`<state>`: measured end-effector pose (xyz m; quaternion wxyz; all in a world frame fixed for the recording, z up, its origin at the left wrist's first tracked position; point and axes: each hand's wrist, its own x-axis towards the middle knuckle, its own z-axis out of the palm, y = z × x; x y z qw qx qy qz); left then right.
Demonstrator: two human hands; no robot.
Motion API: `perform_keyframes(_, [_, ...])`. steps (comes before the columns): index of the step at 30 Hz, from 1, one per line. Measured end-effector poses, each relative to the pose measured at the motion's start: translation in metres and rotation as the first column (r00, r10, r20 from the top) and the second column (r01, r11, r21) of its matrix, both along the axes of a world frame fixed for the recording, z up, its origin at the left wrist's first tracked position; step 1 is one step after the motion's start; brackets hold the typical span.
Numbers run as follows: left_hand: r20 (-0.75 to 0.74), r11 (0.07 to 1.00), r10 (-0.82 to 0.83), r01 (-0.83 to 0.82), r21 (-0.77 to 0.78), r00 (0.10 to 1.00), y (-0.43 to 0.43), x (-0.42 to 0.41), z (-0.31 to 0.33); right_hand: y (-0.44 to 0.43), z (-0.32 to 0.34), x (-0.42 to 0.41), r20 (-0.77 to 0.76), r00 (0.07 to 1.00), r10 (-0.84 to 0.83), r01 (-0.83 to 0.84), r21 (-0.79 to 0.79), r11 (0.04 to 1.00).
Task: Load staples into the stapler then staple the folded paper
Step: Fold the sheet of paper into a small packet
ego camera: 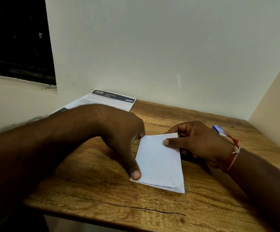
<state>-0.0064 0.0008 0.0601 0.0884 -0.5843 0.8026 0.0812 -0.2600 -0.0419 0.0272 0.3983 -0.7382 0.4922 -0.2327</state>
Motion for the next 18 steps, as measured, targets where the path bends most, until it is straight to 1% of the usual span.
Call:
perform_keyframes(1, [-0.06, 1.0, -0.006, 0.006, -0.001, 0.998, 0.0, 0.0, 0.002, -0.002, -0.001, -0.001, 0.039, 0.999, -0.004, 0.003, 0.037, 0.999])
perform_keyframes(3, [-0.247, 0.998, -0.002, -0.012, -0.057, 0.969, 0.0, 0.001, 0.008, -0.004, -0.002, -0.001, 0.18, 0.983, -0.039, 0.018, 0.122, 0.992])
perform_keyframes(4, [-0.368, 0.99, -0.004, -0.049, -0.135, 0.93, 0.0, 0.0, 0.011, -0.003, -0.001, -0.001, 0.273, 0.96, -0.062, 0.02, 0.155, 0.988])
perform_keyframes(5, [-0.498, 0.969, 0.003, -0.125, -0.211, 0.867, -0.005, 0.002, 0.008, -0.003, 0.0, -0.001, 0.367, 0.927, -0.08, 0.018, 0.168, 0.986])
perform_keyframes(6, [-0.619, 0.939, 0.01, -0.22, -0.264, 0.786, -0.011, 0.004, 0.004, -0.004, 0.002, -0.001, 0.45, 0.888, -0.094, 0.024, 0.16, 0.987])
perform_keyframes(7, [-0.723, 0.905, 0.01, -0.313, -0.287, 0.691, -0.017, 0.008, 0.0, -0.004, 0.004, -0.002, 0.518, 0.848, -0.108, 0.04, 0.14, 0.989])
perform_keyframes(8, [-0.81, 0.88, 0.015, -0.393, -0.268, 0.587, -0.022, 0.011, -0.003, -0.006, 0.007, -0.004, 0.578, 0.807, -0.122, 0.063, 0.121, 0.991])
perform_keyframes(9, [-0.886, 0.875, 0.021, -0.437, -0.208, 0.463, -0.026, 0.013, -0.006, -0.007, 0.009, -0.006, 0.629, 0.766, -0.134, 0.083, 0.109, 0.99])
perform_keyframes(10, [-0.946, 0.89, 0.026, -0.438, -0.125, 0.323, -0.028, 0.014, -0.008, -0.007, 0.011, -0.007, 0.67, 0.729, -0.142, 0.095, 0.106, 0.99])
perform_keyframes(12, [-0.997, 0.941, 0.074, -0.332, 0.068, 0.007, -0.029, 0.01, -0.013, -0.007, 0.012, -0.008, 0.721, 0.678, -0.141, 0.086, 0.113, 0.99])
perform_keyframes(13, [-0.986, 0.953, 0.113, -0.266, 0.142, -0.121, -0.028, 0.005, -0.016, -0.006, 0.011, -0.008, 0.733, 0.667, -0.134, 0.072, 0.117, 0.991])
perform_keyframes(14, [-0.966, 0.956, 0.151, -0.217, 0.196, -0.21, -0.027, 0.002, -0.02, -0.005, 0.011, -0.007, 0.739, 0.662, -0.128, 0.054, 0.124, 0.991])
perform_keyframes(15, [-0.954, 0.957, 0.162, -0.195, 0.214, -0.253, -0.026, -0.002, -0.024, -0.004, 0.01, -0.006, 0.738, 0.664, -0.123, 0.036, 0.132, 0.991])
perform_keyframes(16, [-0.953, 0.959, 0.153, -0.192, 0.207, -0.261, -0.026, -0.005, -0.028, -0.003, 0.01, -0.005, 0.731, 0.672, -0.116, 0.02, 0.138, 0.99])
perform_keyframes(18, [-0.969, 0.965, 0.103, -0.215, 0.152, -0.223, -0.026, -0.01, -0.031, -0.001, 0.008, -0.005, 0.7, 0.708, -0.096, 0.007, 0.129, 0.992])
